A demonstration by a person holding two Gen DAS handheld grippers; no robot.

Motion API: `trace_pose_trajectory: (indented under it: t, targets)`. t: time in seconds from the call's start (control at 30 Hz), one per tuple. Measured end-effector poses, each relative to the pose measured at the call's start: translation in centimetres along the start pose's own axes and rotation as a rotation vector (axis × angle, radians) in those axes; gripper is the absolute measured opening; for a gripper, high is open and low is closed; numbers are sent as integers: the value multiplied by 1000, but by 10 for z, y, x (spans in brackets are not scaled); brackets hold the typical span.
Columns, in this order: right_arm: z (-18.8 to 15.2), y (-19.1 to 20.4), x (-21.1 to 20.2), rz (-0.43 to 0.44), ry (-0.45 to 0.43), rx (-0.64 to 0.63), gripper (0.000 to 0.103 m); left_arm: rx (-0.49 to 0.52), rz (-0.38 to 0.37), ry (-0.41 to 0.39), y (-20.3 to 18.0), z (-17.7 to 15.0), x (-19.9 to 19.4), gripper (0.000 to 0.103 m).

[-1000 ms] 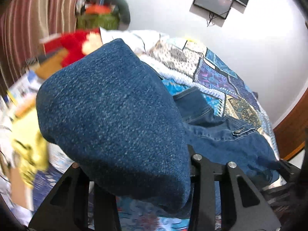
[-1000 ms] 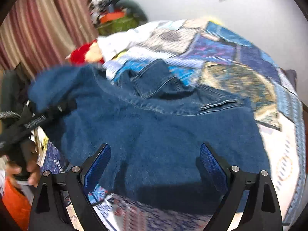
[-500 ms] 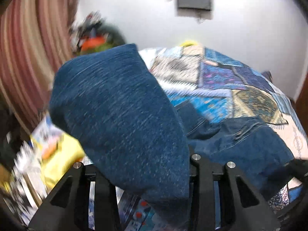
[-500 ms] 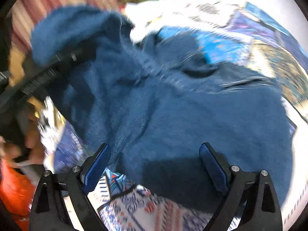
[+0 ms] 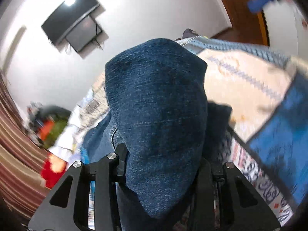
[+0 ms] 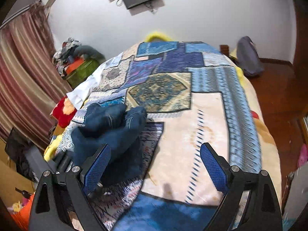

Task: Fold large clothes

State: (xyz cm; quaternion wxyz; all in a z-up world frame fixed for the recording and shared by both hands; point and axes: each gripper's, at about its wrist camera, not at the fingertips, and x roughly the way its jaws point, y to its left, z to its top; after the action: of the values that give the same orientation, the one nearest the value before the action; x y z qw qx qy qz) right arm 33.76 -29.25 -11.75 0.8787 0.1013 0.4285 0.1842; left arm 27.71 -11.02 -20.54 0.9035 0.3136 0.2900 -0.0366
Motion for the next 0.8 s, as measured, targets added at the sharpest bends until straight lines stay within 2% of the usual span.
trace_pose_trajectory:
  t: [0.13,0.23,0.3,0.47,0.6,0.67,0.73,0.8]
  targets:
    - [-7,5,7,-14,28,-34,93,-37,-60,31,12,-3,-9,42]
    - [-10,17,10,16,43,-67,93,-123,-149,32,34,-6,-23,61]
    - [-7,37,11,56,36,-98,93,-182,-206,31,50,-16,-38,78]
    - [7,83,20,131,17,-169,94,-337,-201,43,96,-36,-64,80]
    - [12,120,41,163,36,-235,99,-455,-142,72,139,-54,-62,88]
    - [9,130,64,148,83,-266,99,-520,-117,123,153,-64,-47,88]
    - [5,128,86,111,145,-273,99,-592,-167,188,159,-75,-28,88]
    - [-5,113,110,51,212,-261,99,-662,-254,260,156,-87,-8,88]
